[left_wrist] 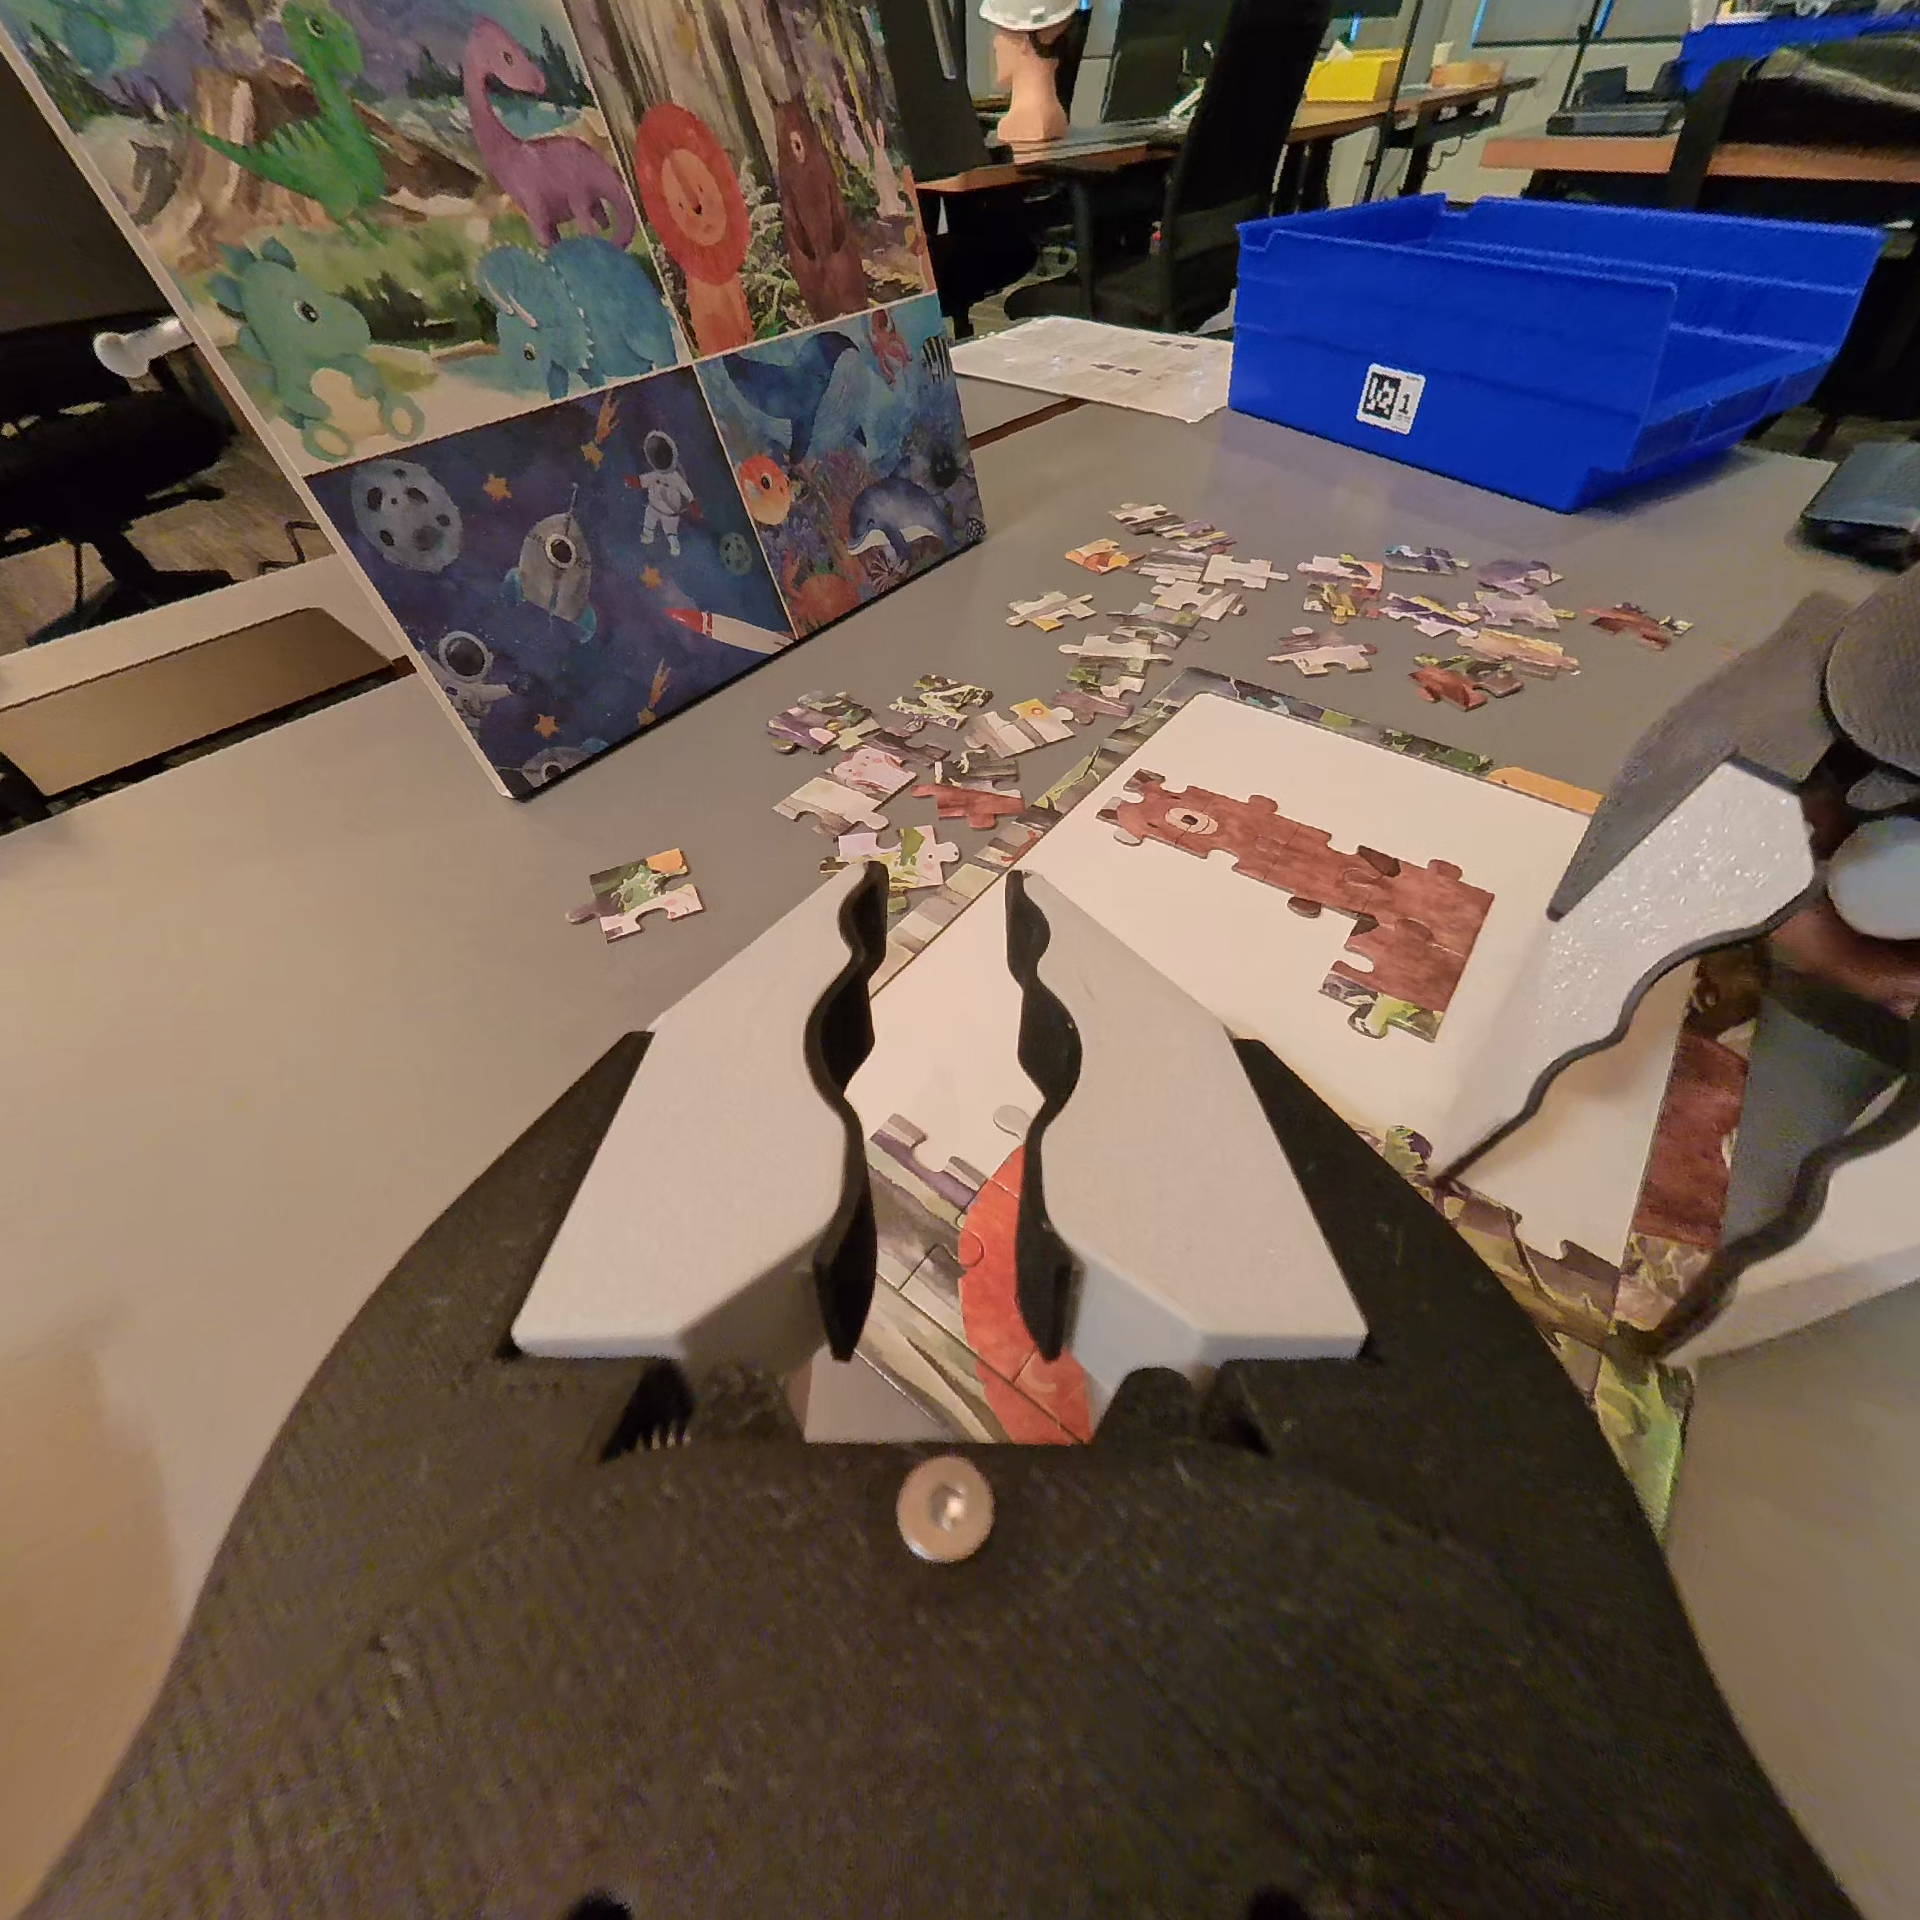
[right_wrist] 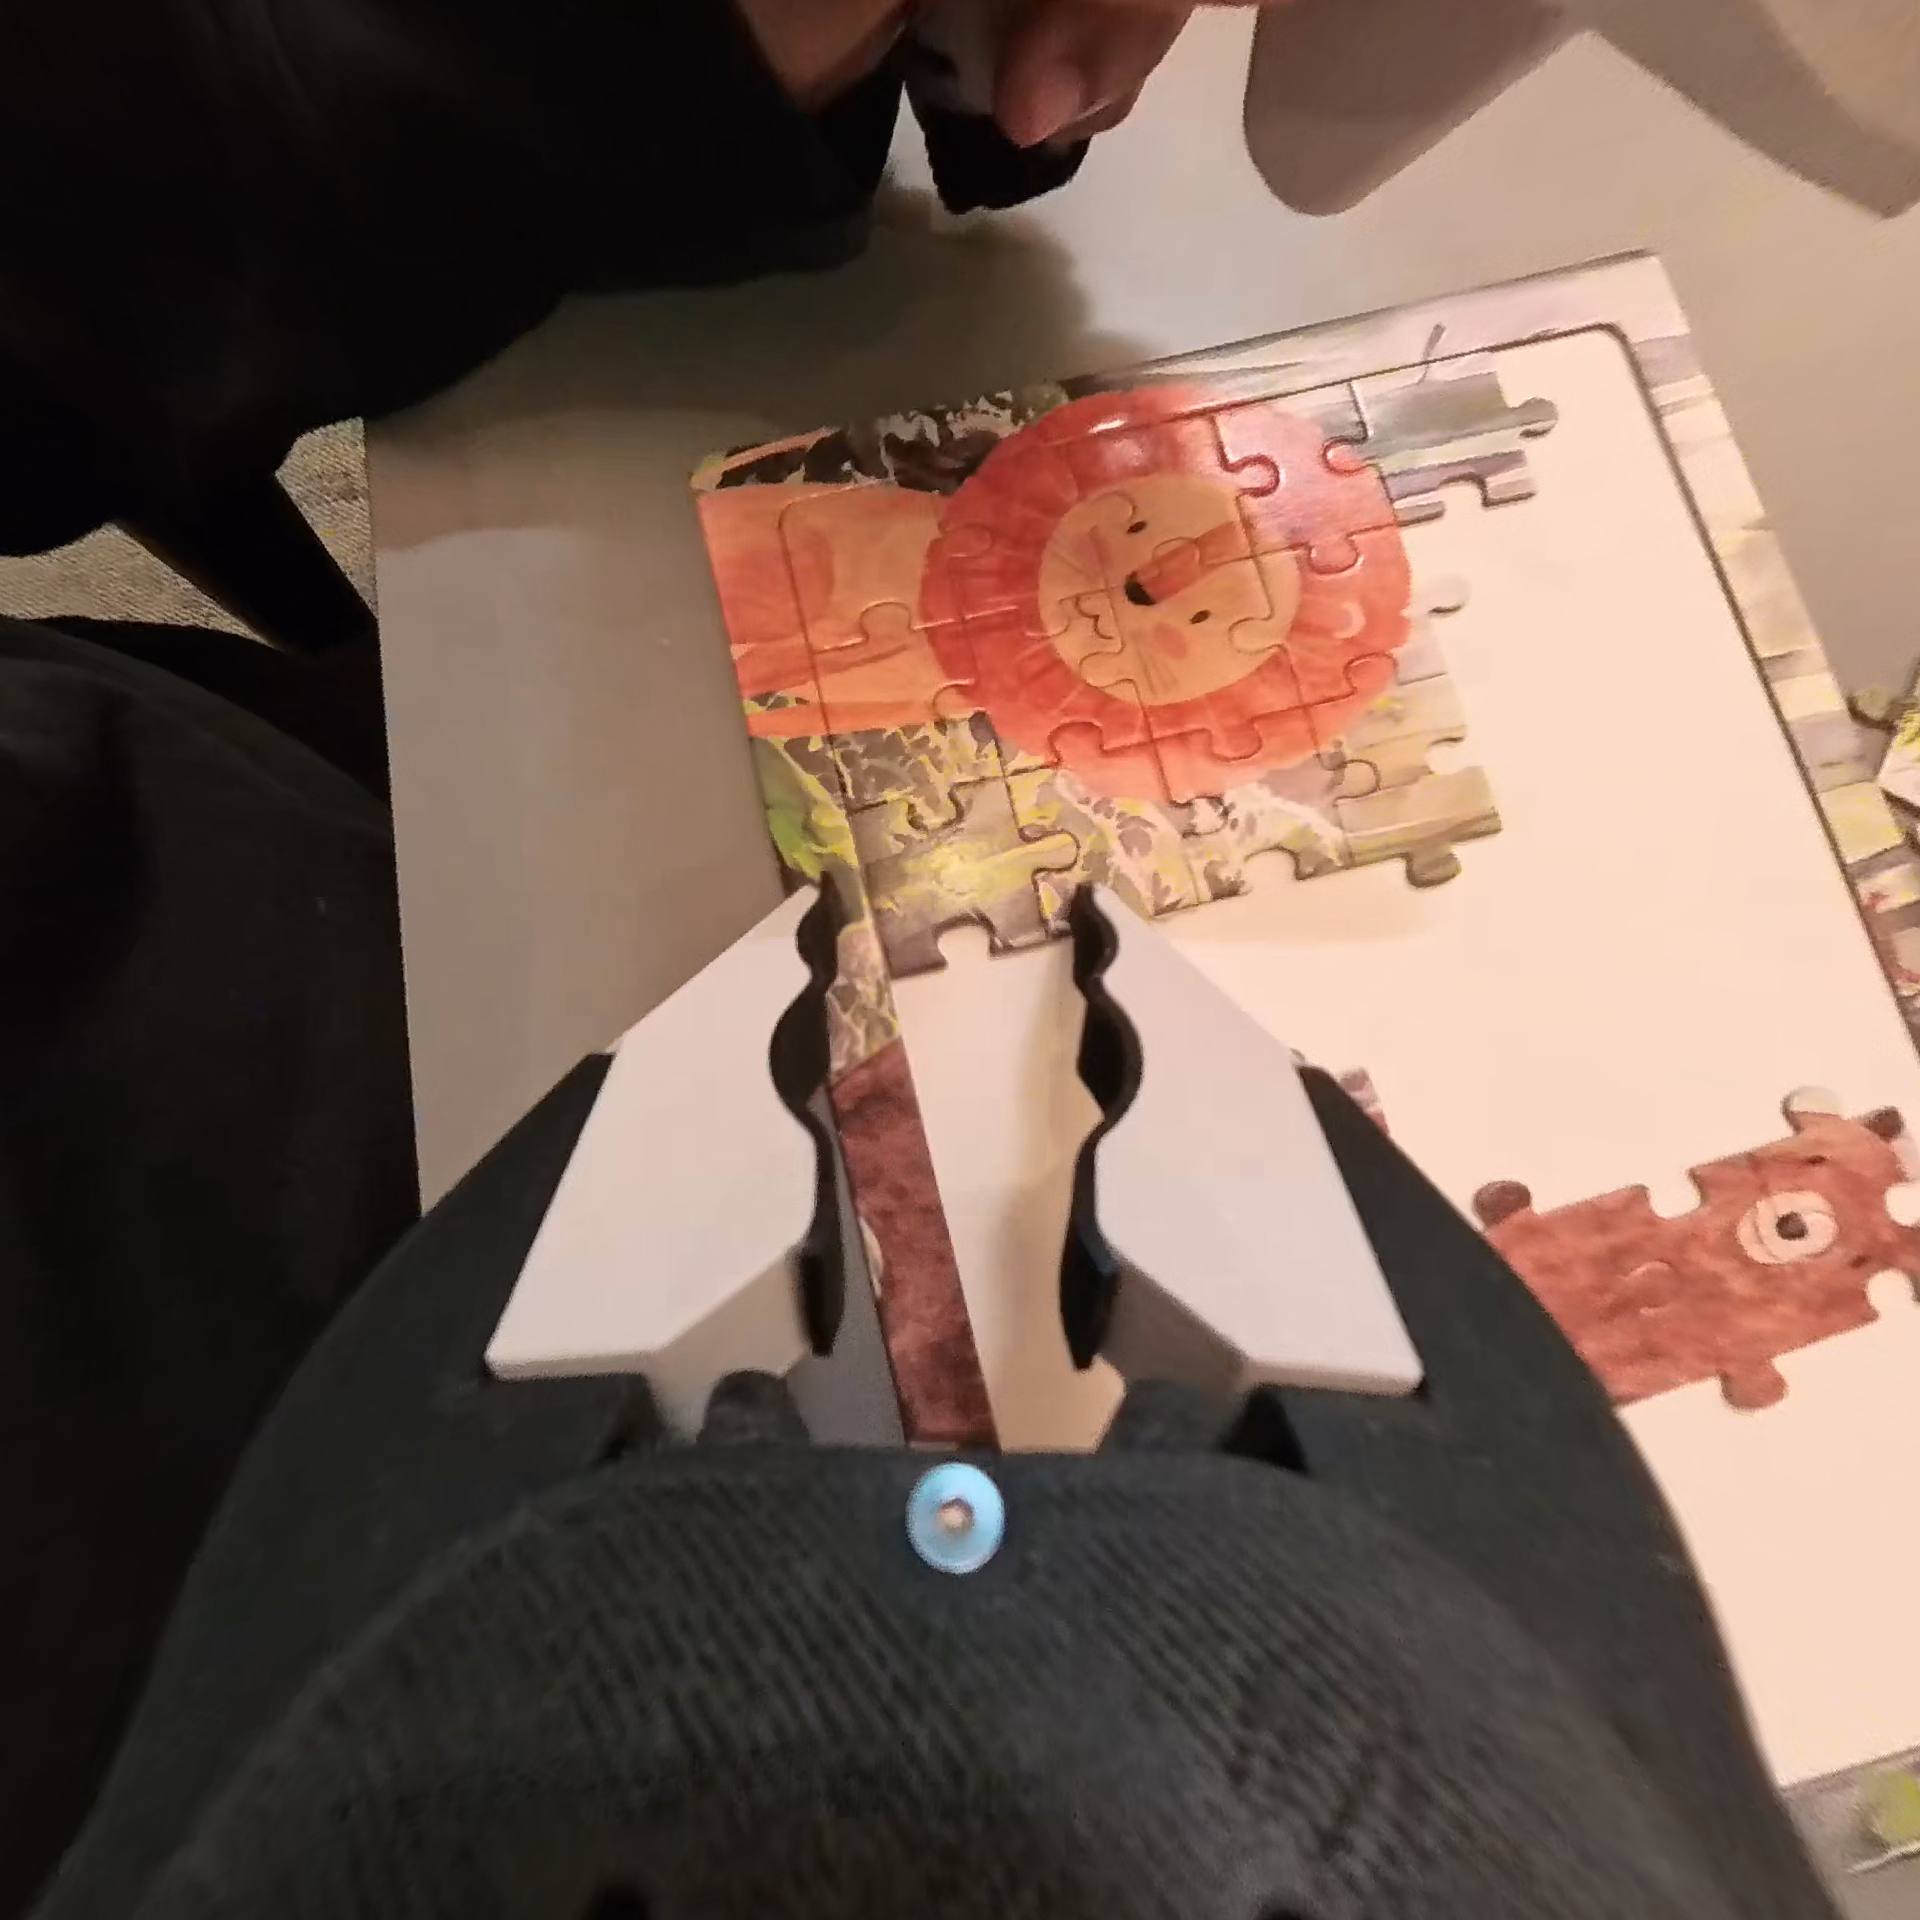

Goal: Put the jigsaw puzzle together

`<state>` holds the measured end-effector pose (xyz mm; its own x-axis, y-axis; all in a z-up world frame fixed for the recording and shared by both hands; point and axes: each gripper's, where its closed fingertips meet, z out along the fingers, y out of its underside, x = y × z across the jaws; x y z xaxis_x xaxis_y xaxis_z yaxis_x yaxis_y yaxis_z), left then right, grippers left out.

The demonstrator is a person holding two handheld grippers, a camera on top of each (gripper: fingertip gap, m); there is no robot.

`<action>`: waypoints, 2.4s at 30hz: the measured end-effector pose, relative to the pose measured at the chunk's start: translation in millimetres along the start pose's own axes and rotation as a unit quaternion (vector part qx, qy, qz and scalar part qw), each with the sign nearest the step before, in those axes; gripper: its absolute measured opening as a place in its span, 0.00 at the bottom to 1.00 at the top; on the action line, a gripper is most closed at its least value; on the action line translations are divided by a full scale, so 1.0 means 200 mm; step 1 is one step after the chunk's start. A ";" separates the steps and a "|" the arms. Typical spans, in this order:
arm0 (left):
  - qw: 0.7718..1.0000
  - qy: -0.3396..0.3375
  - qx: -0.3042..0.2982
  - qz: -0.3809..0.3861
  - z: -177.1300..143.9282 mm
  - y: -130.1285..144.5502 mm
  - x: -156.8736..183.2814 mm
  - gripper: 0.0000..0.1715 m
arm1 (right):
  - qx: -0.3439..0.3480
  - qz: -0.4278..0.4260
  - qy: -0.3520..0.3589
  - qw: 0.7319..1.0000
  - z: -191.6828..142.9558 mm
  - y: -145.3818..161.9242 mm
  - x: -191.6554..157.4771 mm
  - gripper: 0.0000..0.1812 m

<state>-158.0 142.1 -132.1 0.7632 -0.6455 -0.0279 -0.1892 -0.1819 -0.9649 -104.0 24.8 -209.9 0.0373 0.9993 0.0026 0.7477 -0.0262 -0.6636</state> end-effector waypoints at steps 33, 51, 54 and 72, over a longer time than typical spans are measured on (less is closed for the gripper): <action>1.000 0.000 0.001 0.000 0.00 0.00 0.00 0.12 | -0.020 -0.044 -0.042 0.998 0.06 -0.07 -0.04 0.22; 1.000 0.000 0.000 0.000 0.00 0.00 0.00 0.12 | -0.004 -0.047 -0.051 0.998 0.04 -0.09 -0.04 0.00; 1.000 0.000 0.000 0.000 0.00 0.00 0.00 0.12 | -0.006 -0.036 -0.055 0.998 0.03 -0.09 -0.03 0.08; 1.000 0.001 -0.005 0.001 0.00 0.01 0.00 0.12 | -0.029 -0.053 -0.013 0.998 0.06 -0.05 0.03 0.16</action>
<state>-157.5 142.0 -133.8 0.7612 -0.6479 -0.0287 -0.1965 -0.1882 -0.9623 -120.0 31.9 -211.7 -0.0608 0.9969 0.0503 0.7840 0.0789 -0.6157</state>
